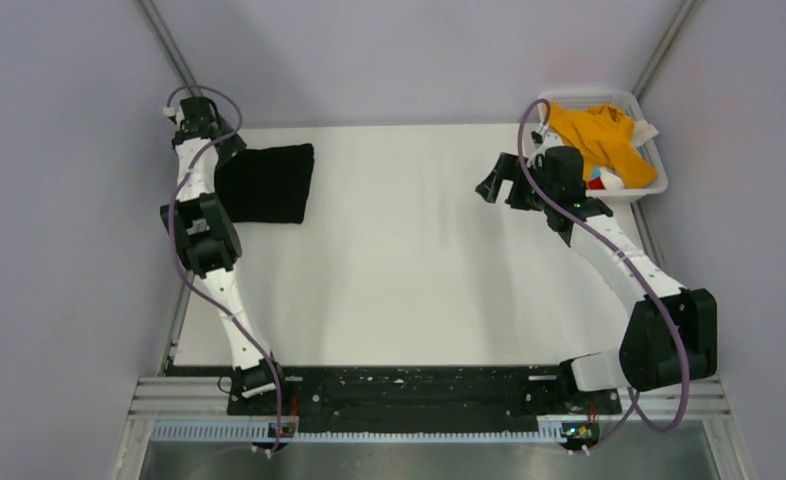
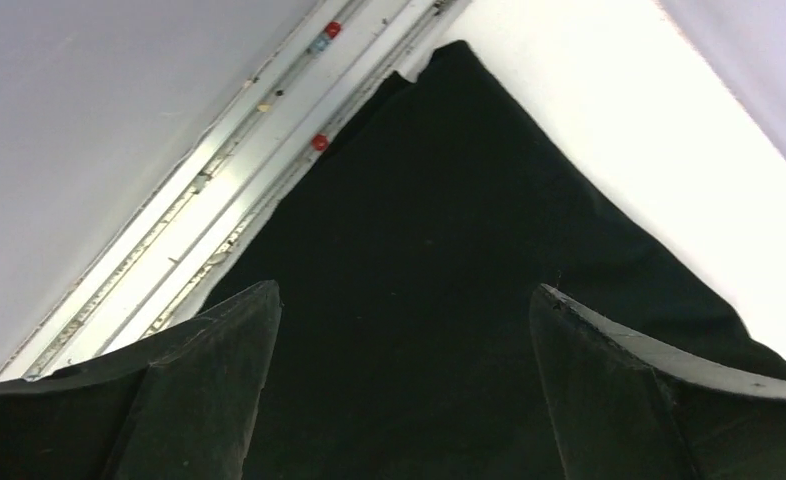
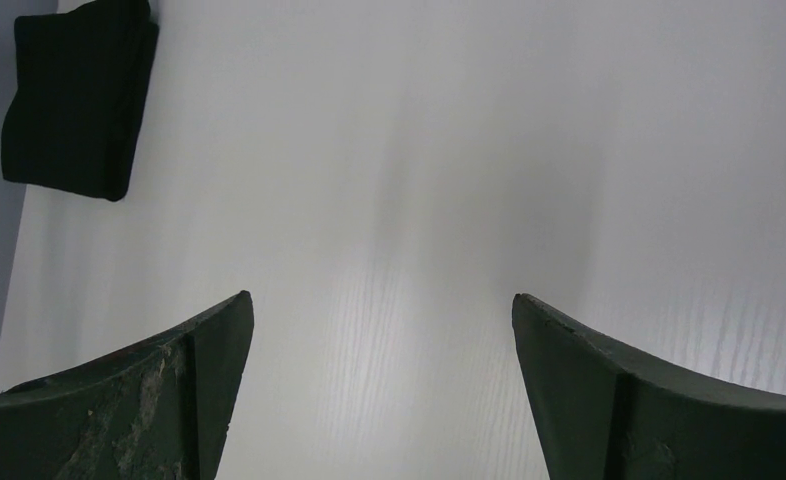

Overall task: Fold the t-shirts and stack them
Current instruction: Put the neatly folded tshirt into the corner of the board with the left arm, then reset both arms

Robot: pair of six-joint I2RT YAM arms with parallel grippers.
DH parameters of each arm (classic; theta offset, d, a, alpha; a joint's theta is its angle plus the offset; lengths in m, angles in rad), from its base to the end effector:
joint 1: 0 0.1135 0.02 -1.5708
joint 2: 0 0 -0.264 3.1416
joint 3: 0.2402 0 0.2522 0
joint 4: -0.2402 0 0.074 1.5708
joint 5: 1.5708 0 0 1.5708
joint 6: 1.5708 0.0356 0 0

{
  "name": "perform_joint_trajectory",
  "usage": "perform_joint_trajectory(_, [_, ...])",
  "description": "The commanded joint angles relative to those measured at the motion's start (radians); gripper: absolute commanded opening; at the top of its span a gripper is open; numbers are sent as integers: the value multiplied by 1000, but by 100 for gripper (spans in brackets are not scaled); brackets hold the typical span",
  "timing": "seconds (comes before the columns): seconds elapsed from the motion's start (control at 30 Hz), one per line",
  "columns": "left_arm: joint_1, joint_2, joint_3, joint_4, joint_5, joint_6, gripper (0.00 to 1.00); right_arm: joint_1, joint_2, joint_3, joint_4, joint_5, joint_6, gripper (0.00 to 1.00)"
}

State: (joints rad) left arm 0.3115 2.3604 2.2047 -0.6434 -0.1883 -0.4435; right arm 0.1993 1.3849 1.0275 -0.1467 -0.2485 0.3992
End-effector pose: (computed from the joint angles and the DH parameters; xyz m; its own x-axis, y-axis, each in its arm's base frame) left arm 0.5070 0.1702 0.2426 -0.4337 -0.5825 -0.6875 -0.6769 0.7142 -0.1781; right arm 0.3087 0.0713 0.2911 -0.5929 0.2646 -0.7606 -0.1873 0.8733 0.4498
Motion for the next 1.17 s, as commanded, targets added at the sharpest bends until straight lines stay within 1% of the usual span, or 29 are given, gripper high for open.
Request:
perform_joint_trajectory(0.0, [-15,-124,-4,45,114,-22,99,-10,-64,-10,-2,58,-4,99])
perform_joint_trajectory(0.07, [-44,-171,-64,65,162,-36,99,-10,-85,-31,-10,96,-1,99])
perform_joint_trajectory(0.13, [-99,-227,-125,79,170,-27,99,-10,-112,-58,-13,141,6,99])
perform_joint_trajectory(0.23, [-236,-328,-221,77,84,1,99,-11,-153,-109,-12,187,20,99])
perform_joint_trajectory(0.3, [-318,-412,-317,88,79,0,99,-12,-181,-145,-13,200,25,99])
perform_joint_trajectory(0.33, [-358,-464,-403,100,100,-21,99,-12,-205,-167,-13,201,20,99])
perform_joint_trajectory(0.37, [-391,-515,-455,133,125,-30,99,-12,-226,-191,-17,203,12,99])
perform_joint_trajectory(0.43, [-459,-645,-657,210,135,-54,99,-12,-275,-249,-17,223,12,99])
perform_joint_trajectory(0.5, [-528,-766,-841,274,99,-76,99,-11,-332,-318,-12,245,17,99])
perform_joint_trajectory(0.57, [-589,-892,-1041,343,60,-113,99,-11,-398,-399,-12,304,28,99])
perform_joint_trajectory(0.6, [-611,-956,-1129,376,62,-132,99,-11,-433,-437,-9,324,36,99])
perform_joint_trajectory(0.63, [-631,-1017,-1218,423,70,-148,99,-11,-465,-470,-2,343,49,99])
perform_joint_trajectory(0.7, [-655,-1126,-1356,446,65,-185,99,-12,-531,-541,14,375,81,99])
perform_joint_trajectory(0.8, [-681,-1288,-1512,406,10,-236,99,-11,-605,-609,12,400,94,99])
perform_joint_trajectory(0.9, [-685,-1450,-1635,363,-27,-280,99,-11,-671,-649,7,394,105,99])
perform_joint_trajectory(1.0, [-685,-1588,-1698,323,-64,-301,99,-10,-711,-670,5,389,107,99])
perform_joint_trajectory(1.07, [-685,-1658,-1701,281,-101,-302,99,-9,-722,-670,4,378,97,99])
perform_joint_trajectory(1.13, [-685,-1689,-1682,236,-126,-294,99,-11,-727,-672,18,376,91,99])
